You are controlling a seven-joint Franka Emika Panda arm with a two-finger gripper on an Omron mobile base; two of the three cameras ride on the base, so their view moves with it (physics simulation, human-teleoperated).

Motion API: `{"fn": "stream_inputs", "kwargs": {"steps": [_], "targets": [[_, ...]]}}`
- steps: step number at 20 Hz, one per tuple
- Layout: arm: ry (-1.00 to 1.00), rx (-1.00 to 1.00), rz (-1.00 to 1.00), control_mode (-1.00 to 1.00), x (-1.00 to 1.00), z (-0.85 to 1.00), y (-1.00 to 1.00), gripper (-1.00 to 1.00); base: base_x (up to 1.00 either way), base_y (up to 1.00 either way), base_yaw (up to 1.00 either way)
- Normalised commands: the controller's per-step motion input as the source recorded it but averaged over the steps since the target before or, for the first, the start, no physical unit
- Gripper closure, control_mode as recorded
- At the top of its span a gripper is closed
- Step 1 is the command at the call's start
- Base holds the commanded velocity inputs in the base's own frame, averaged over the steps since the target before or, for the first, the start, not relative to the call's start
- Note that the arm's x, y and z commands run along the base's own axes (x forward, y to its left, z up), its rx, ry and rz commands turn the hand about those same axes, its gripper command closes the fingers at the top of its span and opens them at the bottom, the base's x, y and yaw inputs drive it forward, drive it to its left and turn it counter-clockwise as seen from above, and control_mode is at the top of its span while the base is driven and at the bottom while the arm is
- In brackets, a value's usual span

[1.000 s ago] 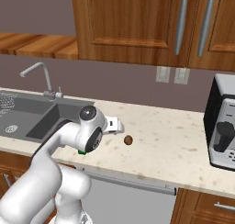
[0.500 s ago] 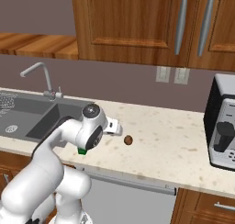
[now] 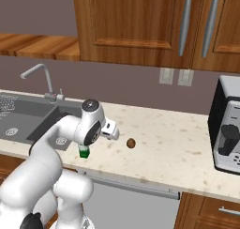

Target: Gather the eggs and milk located in the vicinity of the sink area and place them right next to the bowl.

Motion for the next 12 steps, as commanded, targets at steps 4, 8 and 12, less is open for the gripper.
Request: {"fn": "stream_inputs", "kwargs": {"steps": [4,8,12], "targets": [[0.0,0.0,-0.02,-1.0,0.0,-0.01,0.39,-1.0,0.0,0.0,0.0],[0.0,-0.04,0.0,-1.0,0.0,-0.16,0.46,-1.0,0.0,0.0,0.0],[0.0,-0.05,0.0,-1.0,0.0,-0.23,0.37,-1.0,0.0,0.0,0.0]]}}
